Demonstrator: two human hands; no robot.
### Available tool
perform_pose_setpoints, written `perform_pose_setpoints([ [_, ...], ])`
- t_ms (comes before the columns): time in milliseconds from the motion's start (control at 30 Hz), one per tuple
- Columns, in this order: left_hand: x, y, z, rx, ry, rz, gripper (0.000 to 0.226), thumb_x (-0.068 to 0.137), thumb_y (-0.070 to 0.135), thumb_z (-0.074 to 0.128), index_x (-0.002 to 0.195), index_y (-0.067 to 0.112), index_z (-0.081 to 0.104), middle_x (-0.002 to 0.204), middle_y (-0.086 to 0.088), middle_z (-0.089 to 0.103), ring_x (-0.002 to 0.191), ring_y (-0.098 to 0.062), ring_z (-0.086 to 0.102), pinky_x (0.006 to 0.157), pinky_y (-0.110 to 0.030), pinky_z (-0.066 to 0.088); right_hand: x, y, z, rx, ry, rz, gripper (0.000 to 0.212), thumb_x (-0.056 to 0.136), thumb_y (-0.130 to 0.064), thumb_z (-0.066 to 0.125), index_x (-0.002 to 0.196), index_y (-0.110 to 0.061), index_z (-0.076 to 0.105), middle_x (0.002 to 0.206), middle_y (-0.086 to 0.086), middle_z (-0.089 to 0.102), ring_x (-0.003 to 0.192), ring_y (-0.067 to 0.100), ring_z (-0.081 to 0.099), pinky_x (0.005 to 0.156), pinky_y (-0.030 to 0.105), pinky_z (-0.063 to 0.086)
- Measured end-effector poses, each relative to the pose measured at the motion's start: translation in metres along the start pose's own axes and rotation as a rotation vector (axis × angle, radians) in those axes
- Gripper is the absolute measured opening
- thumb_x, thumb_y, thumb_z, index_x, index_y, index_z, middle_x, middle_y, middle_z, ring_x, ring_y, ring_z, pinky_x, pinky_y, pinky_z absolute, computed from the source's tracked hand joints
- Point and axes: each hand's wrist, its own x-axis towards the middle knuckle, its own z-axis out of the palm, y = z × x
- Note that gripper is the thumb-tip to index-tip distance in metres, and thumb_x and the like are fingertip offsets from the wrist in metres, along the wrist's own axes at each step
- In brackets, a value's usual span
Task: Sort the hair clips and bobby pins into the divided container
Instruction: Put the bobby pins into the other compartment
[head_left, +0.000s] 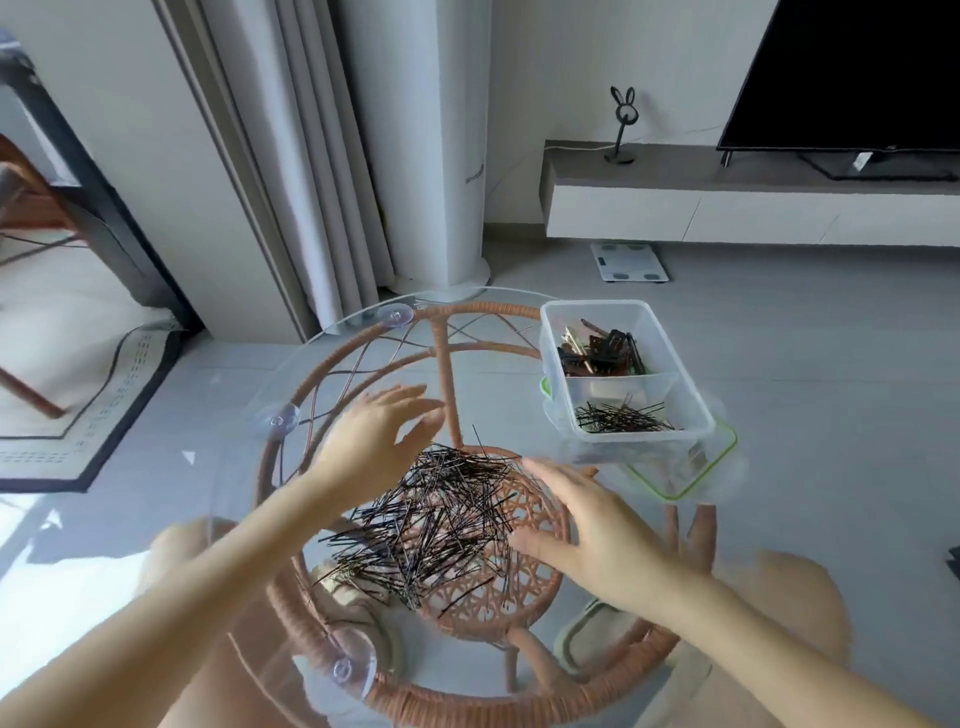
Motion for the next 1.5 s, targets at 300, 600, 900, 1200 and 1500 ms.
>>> perform_pose_setpoints([
  [300,-0.045,-0.012,0.065,-0.108,0.138,-0.314,0.068,0.087,0.053,0.001,0.145,0.024,0.023,0.155,0.002,0.02,0.145,-0.026,-0.001,0.12,-0.039,-0.004,0.093,-0.006,0.082,-0.03,0.293,0.166,0.057,0.095,-0.044,0.026,0.141,-0.01,0.025,0.147,0.015,0.035,0.139,0.03,0.022,0.117,0.042,0.013],
  [600,-0.027,0.005,0.058,-0.482,0.236,-0.251,0.044,0.1,0.029,0.024,0.105,0.011,0.064,0.11,-0.006,0.069,0.115,-0.021,0.056,0.108,-0.037,0.035,0.059,-0.03,0.079,0.44,0.219,0.092,0.037,0.097,-0.028,0.037,0.133,-0.019,0.044,0.133,-0.007,0.051,0.122,0.001,0.045,0.106,0.019,0.034],
  [900,-0.088,-0.017,0.027,-0.205,-0.242,0.107,0.099,0.056,0.087,0.04,0.135,0.057,-0.012,0.152,0.019,-0.009,0.143,-0.009,-0.019,0.117,-0.038,-0.011,-0.026,0.016,0.051,-0.352,-0.053,-0.071,0.118,0.054,-0.087,0.044,0.14,-0.035,-0.019,0.155,-0.006,-0.011,0.139,0.002,-0.017,0.113,0.024,-0.015],
  [1200,-0.084,-0.029,0.046,0.081,-0.008,0.184,0.109,0.062,0.076,0.055,0.147,0.024,0.01,0.14,0.0,0.045,0.126,-0.02,0.044,0.106,-0.031,0.033,0.026,0.0,0.072,-0.431,0.125,-0.084,0.114,0.058,-0.083,0.042,0.144,-0.014,0.014,0.142,0.006,0.042,0.13,0.023,0.035,0.109,0.04,0.027],
  [1500,-0.063,-0.028,0.023,0.074,-0.058,-0.014,0.06,0.08,0.037,0.066,0.133,0.017,0.047,0.119,-0.003,0.058,0.111,-0.022,0.053,0.095,-0.03,0.042,0.048,-0.017,0.057,-0.277,0.118,-0.164,0.034,0.076,-0.012,0.07,0.107,0.001,0.064,0.102,0.014,0.067,0.102,0.03,0.056,0.09,0.043,0.047],
])
